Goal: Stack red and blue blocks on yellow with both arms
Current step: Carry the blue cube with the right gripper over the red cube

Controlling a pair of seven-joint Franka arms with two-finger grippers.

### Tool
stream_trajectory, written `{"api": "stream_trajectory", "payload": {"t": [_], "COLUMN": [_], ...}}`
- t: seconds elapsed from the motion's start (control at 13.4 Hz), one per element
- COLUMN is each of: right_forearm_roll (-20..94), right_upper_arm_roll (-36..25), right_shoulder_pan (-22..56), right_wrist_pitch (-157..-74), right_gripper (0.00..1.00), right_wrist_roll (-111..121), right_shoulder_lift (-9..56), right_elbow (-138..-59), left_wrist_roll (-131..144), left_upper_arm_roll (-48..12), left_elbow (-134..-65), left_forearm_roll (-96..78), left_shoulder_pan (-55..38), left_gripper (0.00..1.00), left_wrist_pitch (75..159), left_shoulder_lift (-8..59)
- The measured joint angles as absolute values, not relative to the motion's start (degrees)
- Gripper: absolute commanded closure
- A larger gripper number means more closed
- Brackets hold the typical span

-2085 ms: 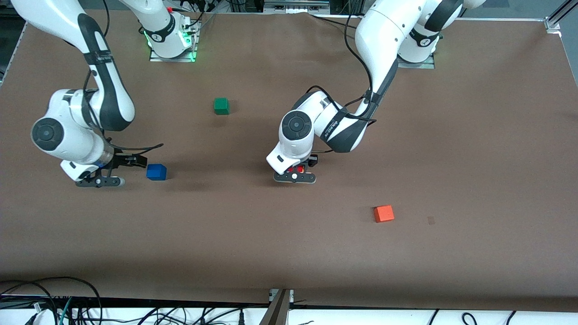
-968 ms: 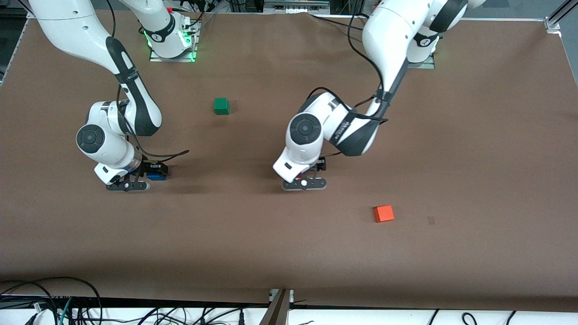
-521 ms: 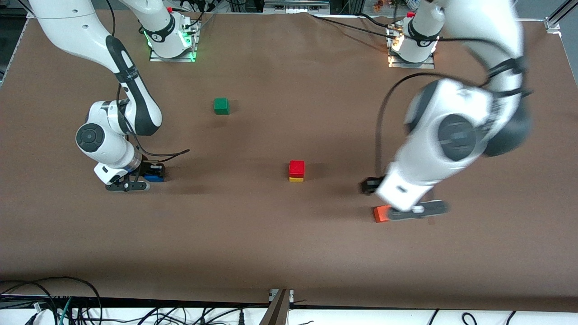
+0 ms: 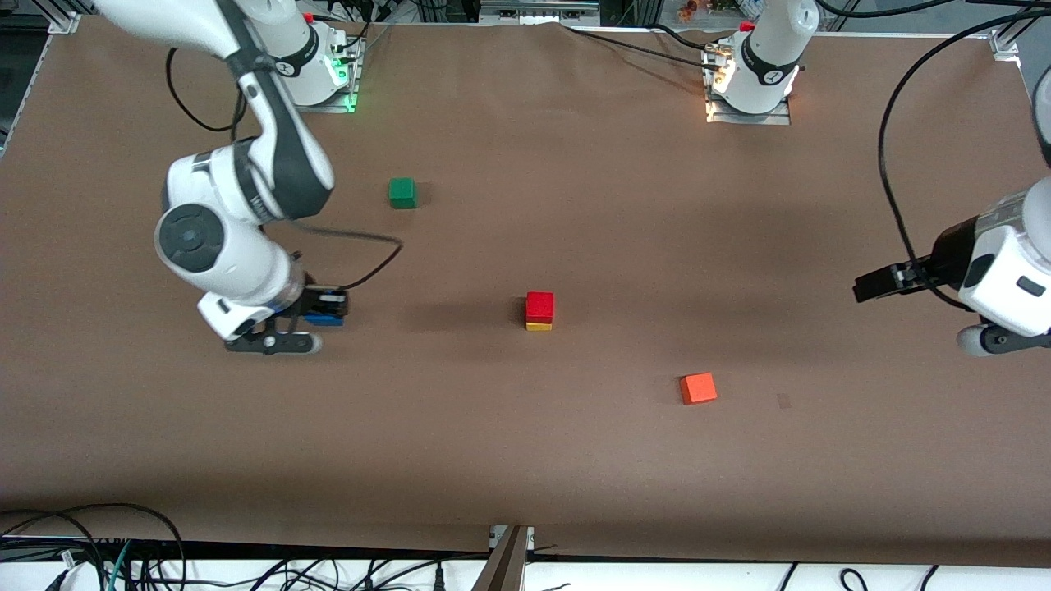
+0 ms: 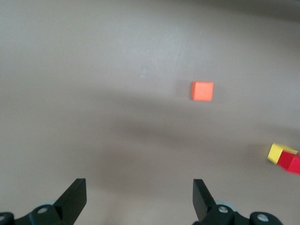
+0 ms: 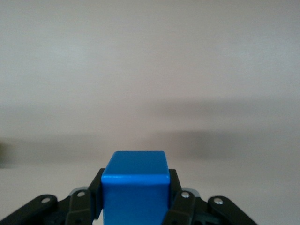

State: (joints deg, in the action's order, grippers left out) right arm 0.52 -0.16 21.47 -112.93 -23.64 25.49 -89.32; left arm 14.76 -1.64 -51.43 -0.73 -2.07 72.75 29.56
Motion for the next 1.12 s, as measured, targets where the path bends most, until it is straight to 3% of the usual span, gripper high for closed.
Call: {"api": "stream_trajectory", "payload": {"t": [0.37,0.6,0.89,1.12], "right_forearm_roll": [0.69,0.71,0.68,-0.06], "right_upper_arm_roll": [0.02,-0.03,-0.2,-0.34], "right_shoulder_pan": [33.94,39.02,42.88,43.76], "right_wrist_pitch": [-112.39,-112.9,-115.4,-117.57], "right_gripper": [0.65,0.64,0.64,0.64], "right_wrist_roll": [-40.05,-46.68,-48.91,-48.93], "right_shoulder_lift": [35.53,41.73,44.72,46.4], "right_elbow": [-75.1,-66.93,-64.72,-64.57], "left_wrist_roll": [5.15,4.69,4.6,4.36], "left_upper_arm_roll": [-1.62,-1.64,-1.65,-1.64], "left_elbow": [-53.27,-63.75,-79.49,-84.16], "left_forearm_roll": [-0.73,-0.73,-0.73,-0.73], "left_shoulder_pan": [1.06,1.35,1.5,1.85], "left_gripper": [0.0,0.0,0.0,0.0], "left_wrist_pitch": [72.02,74.56,81.44,83.27], "left_shoulder_lift": [28.89,21.91,11.72,9.28]}}
